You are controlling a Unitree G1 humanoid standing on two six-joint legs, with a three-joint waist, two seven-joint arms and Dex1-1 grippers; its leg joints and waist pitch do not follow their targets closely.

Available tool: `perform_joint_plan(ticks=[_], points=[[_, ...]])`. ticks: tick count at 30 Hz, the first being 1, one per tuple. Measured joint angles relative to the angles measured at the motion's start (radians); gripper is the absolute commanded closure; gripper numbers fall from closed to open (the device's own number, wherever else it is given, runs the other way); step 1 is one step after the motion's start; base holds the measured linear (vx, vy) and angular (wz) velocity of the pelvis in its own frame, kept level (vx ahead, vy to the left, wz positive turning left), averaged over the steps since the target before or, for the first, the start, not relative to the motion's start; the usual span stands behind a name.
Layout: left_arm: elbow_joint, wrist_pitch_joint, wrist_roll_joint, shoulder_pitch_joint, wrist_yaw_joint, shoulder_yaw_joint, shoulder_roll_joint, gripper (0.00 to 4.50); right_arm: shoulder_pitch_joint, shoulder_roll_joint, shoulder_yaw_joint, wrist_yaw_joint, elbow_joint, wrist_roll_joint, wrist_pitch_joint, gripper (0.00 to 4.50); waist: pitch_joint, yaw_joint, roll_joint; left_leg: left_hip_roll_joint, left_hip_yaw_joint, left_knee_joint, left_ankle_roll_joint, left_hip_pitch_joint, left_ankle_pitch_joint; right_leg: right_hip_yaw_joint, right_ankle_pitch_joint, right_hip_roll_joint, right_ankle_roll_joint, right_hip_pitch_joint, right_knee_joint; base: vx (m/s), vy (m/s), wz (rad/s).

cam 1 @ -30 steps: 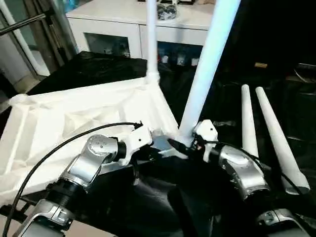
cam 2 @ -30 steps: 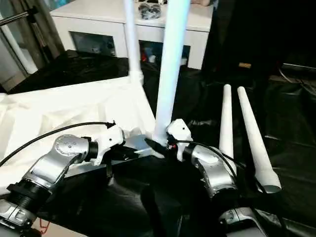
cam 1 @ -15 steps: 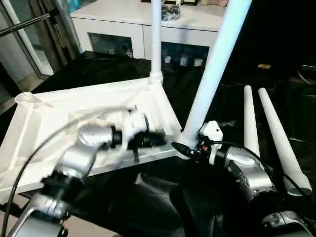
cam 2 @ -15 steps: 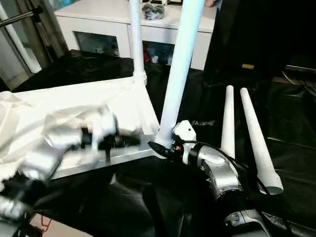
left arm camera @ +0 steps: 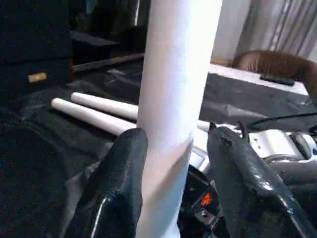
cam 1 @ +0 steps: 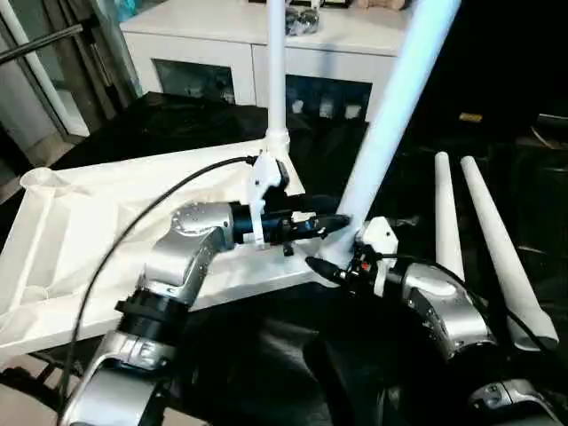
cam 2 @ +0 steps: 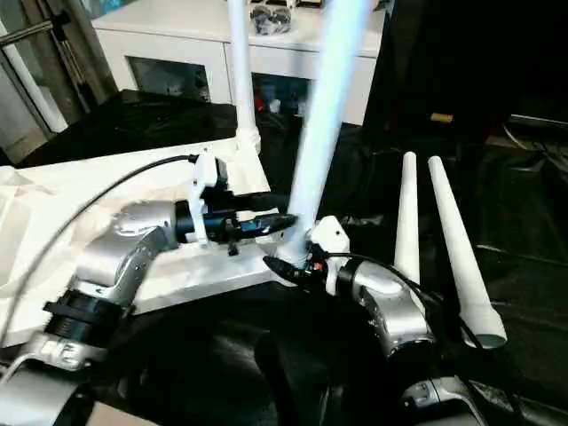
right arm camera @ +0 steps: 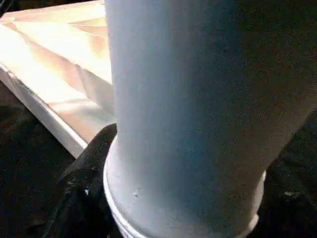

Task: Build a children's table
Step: Insert table leg to table base

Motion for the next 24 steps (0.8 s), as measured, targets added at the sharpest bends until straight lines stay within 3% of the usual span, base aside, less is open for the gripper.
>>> perform_joint_plan(ticks=[12,14,17,24], points=[[0.078,-0.04,-0.014,-0.084,-0.095,-0.03,-0.035,1.0,0.018,-0.024,0.044,0.095,-0.069,-0.003,0.025,1.75,0.0,0.0,0.0,0.001,0.0,-0.001,0.0,0.0,0.0,0.0,-0.001,0.001,0.0,0.0,-0.001,0.0,0.0,0.0],[0.085,-0.029,-0.032,-0.111,-0.138,-0.029,-0.048,0.64,0.023,-0.039,0.066,0.141,-0.109,0.003,0.051,1.75,0.0,0.001,0.001,0.001,0.0,-0.001,0.0,0.0,0.0,0.0,-0.001,0.002,0.0,0.0,-0.001,0.0,0.0,0.0],[0.085,0.032,-0.081,-0.144,-0.185,-0.02,-0.047,0.62,0.031,-0.053,0.092,0.201,-0.148,0.01,0.079,1.75,0.001,0.001,0.003,0.001,0.0,-0.001,0.0,0.0,0.0,0.0,-0.001,0.002,0.0,0.0,-0.001,0.0,0.0,0.0],[0.091,0.084,-0.118,-0.162,-0.218,-0.004,-0.043,1.24,0.03,-0.071,0.1,0.234,-0.16,0.013,0.094,1.75,0.0,0.003,0.005,0.001,-0.001,-0.001,0.0,0.0,0.0,0.0,0.0,0.002,-0.001,0.0,-0.001,0.0,0.0,0.0]])
